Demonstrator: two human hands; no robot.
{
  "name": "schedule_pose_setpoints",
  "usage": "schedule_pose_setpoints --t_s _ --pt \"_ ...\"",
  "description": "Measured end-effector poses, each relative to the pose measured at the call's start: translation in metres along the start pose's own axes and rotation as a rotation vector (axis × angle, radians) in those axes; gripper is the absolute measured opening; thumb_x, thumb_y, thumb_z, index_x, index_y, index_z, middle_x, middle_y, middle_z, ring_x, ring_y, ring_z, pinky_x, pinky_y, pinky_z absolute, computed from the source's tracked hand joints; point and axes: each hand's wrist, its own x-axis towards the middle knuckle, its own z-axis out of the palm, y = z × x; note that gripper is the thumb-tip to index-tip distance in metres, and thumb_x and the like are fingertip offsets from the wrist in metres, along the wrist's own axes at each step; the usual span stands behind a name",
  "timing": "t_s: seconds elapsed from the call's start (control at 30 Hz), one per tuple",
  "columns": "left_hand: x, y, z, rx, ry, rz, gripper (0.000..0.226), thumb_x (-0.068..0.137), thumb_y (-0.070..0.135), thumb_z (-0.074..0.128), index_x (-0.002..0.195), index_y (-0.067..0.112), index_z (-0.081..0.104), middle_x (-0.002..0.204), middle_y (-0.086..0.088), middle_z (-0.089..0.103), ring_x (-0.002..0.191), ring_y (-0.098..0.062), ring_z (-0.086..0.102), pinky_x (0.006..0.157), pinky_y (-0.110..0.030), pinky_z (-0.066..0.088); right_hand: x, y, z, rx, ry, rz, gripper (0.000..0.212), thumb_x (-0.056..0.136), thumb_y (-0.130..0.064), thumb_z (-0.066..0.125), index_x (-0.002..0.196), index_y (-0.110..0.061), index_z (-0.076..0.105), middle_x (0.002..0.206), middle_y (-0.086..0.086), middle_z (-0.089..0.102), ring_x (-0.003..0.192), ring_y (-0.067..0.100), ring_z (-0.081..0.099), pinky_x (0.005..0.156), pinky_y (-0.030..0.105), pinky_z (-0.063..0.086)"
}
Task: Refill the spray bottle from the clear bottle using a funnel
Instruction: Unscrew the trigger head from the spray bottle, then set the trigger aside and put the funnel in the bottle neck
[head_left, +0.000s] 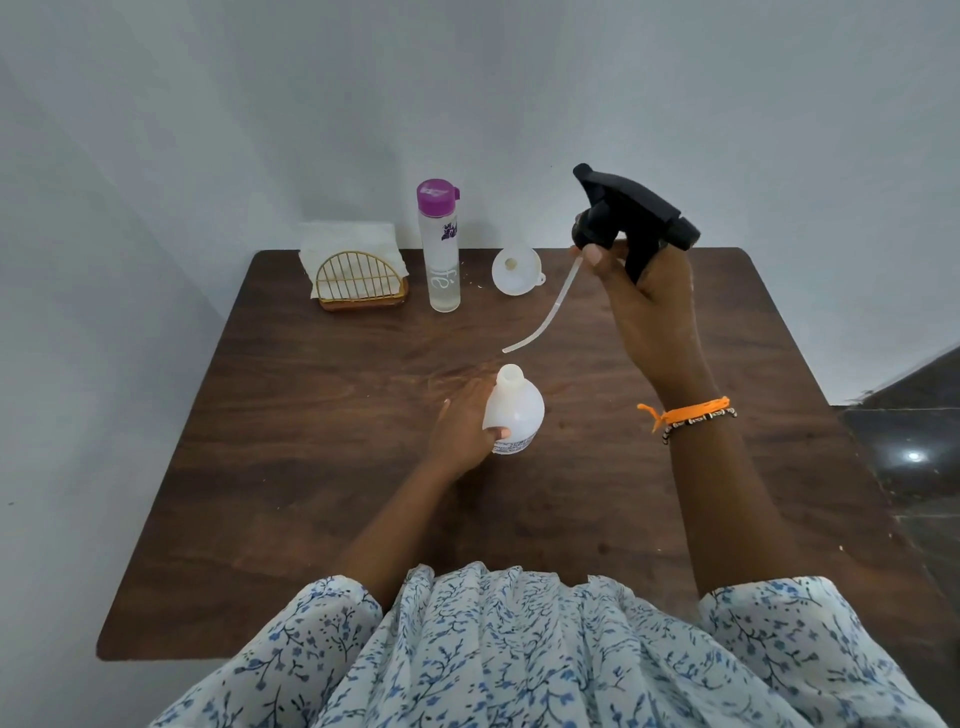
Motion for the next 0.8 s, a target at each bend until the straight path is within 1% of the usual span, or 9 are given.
schedule_pose_setpoints --t_s 0.07,0.17,0.27,0.37,0.47,0.57,0.63,0.7,0.8 --pt "0.0 -0.001 0.0 -0.002 0.0 0.005 0.07 0.082 0.02 0.066 0.141 0.018 0.029 0.147 -0.001 0.035 0.134 -0.022 0.033 0.112 -0.051 0.025 0.0 0.0 -0.003 0.02 -0.001 0.006 0.023 0.089 -0.013 0.057 0.111 -0.005 0.058 0.091 0.009 0.064 0.085 0.021 0.059 0.082 0.037 0.049" --pt "0.0 0.0 0.001 -0.007 0.008 0.019 0.069 0.082 0.019 0.066 0.141 0.018 0.03 0.147 0.0 0.036 0.134 -0.022 0.034 0.112 -0.051 0.025 0.0 0.003 -0.008 -0.016 0.015 0.009 0.023 0.09 -0.012 0.055 0.113 -0.012 0.055 0.093 -0.007 0.063 0.092 0.02 0.061 0.089 0.041 0.051" --pt "-0.001 0.002 0.0 -0.014 0.019 0.028 0.067 0.081 0.017 0.066 0.139 0.017 0.032 0.144 0.0 0.038 0.133 -0.022 0.035 0.112 -0.05 0.024 -0.003 0.01 -0.011 -0.068 0.043 0.113 0.028 0.089 -0.009 0.052 0.115 -0.019 0.048 0.095 -0.014 0.06 0.091 0.014 0.061 0.084 0.025 0.05" --pt "-0.001 0.002 0.0 0.01 0.019 0.034 0.069 0.081 0.016 0.067 0.14 0.017 0.032 0.145 -0.001 0.037 0.133 -0.022 0.034 0.112 -0.049 0.024 -0.007 0.032 -0.008 -0.179 -0.024 0.31 0.031 0.089 -0.009 0.053 0.119 -0.015 0.049 0.1 -0.004 0.06 0.086 0.012 0.055 0.071 0.012 0.046" --pt "0.0 0.0 0.001 0.037 0.017 0.03 0.07 0.081 0.017 0.067 0.141 0.016 0.03 0.146 -0.002 0.037 0.134 -0.023 0.034 0.113 -0.048 0.025 -0.018 0.069 0.001 -0.068 -0.098 0.521 0.028 0.088 -0.004 0.053 0.113 -0.018 0.053 0.101 0.003 0.06 0.083 0.016 0.059 0.067 0.024 0.053" --pt "-0.001 0.0 0.002 0.033 0.008 0.027 0.071 0.083 0.018 0.066 0.143 0.016 0.028 0.148 -0.004 0.034 0.135 -0.024 0.032 0.114 -0.047 0.024 -0.034 0.111 0.01 0.011 -0.162 0.682 0.025 0.087 0.003 0.055 0.106 -0.014 0.056 0.096 0.008 0.06 0.081 0.021 0.058 0.056 0.02 0.051" --pt "-0.001 0.001 0.003 0.011 -0.003 0.022 0.072 0.083 0.017 0.065 0.143 0.016 0.026 0.15 -0.004 0.032 0.136 -0.024 0.031 0.114 -0.047 0.024 -0.045 0.136 0.014 -0.011 -0.166 0.746 0.021 0.084 0.006 0.057 0.098 -0.011 0.057 0.092 0.009 0.06 0.083 0.021 0.057 0.063 0.022 0.054" --pt "-0.002 0.001 0.003 -0.014 -0.009 0.017 0.072 0.083 0.016 0.065 0.144 0.017 0.026 0.15 -0.003 0.031 0.136 -0.024 0.032 0.113 -0.046 0.027 -0.057 0.156 0.017 -0.074 -0.148 0.801 0.021 0.081 0.004 0.061 0.084 -0.017 0.058 0.089 0.006 0.061 0.085 0.022 0.057 0.079 0.038 0.052" --pt "-0.003 0.001 0.003 -0.034 -0.012 0.01 0.073 0.083 0.015 0.065 0.144 0.018 0.025 0.15 -0.002 0.031 0.136 -0.024 0.032 0.112 -0.043 0.029 -0.069 0.172 0.019 -0.059 -0.102 0.902 0.027 0.079 0.005 0.063 0.079 -0.021 0.056 0.088 0.01 0.061 0.079 0.024 0.056 0.082 0.045 0.05"
